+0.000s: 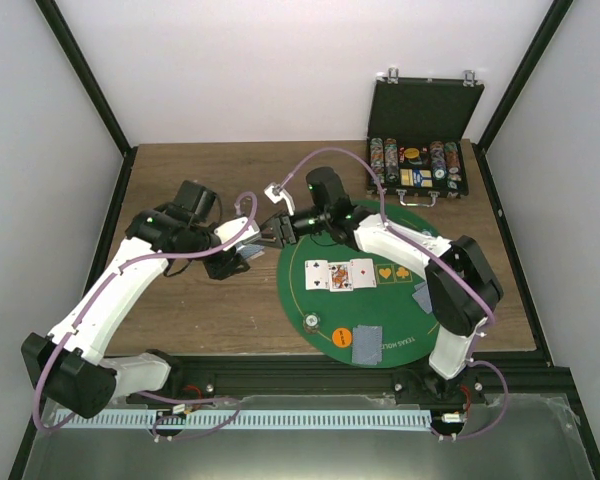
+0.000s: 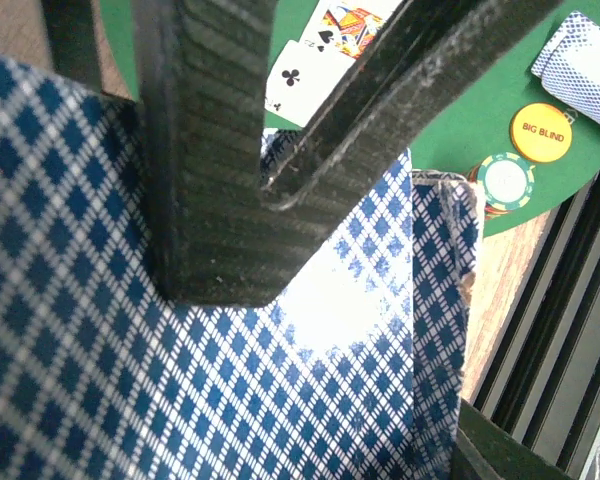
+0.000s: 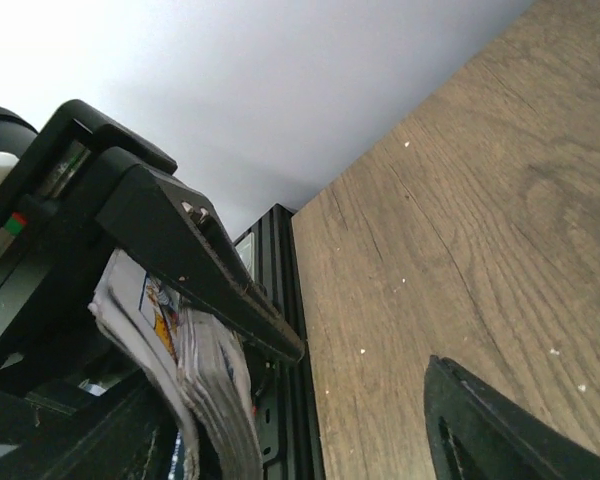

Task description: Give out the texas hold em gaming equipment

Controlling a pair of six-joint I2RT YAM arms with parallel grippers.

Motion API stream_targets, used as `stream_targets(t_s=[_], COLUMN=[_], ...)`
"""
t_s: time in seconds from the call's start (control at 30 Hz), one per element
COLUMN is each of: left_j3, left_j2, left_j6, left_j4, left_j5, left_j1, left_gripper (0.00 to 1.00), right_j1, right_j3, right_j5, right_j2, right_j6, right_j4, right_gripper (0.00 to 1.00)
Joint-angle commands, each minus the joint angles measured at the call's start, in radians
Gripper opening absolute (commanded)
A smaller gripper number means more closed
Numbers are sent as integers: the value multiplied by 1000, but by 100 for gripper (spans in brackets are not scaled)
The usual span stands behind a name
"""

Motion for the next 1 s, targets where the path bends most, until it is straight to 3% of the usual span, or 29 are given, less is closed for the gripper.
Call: stream_targets(t_s=[0.0, 0.43, 0.73, 0.97], left_j3=[22, 8, 5, 4], left_j2=[-4, -3, 1, 1], left_j6=[5, 3, 1, 0], left_j4=[5, 16, 21, 21], left_j5=[20, 2, -7, -9], left_j1=[-1, 0, 0, 1], left_gripper=[49, 49, 49, 49], right_j1=[4, 3, 3, -2], right_j3=[54, 44, 71, 125], right_j5=[81, 153, 123, 198], right_j2=[-17, -96, -123, -152], right_j6=[-62, -161, -185, -284], right_j4=[-89, -217, -255, -398], right_gripper=[62, 37, 2, 1])
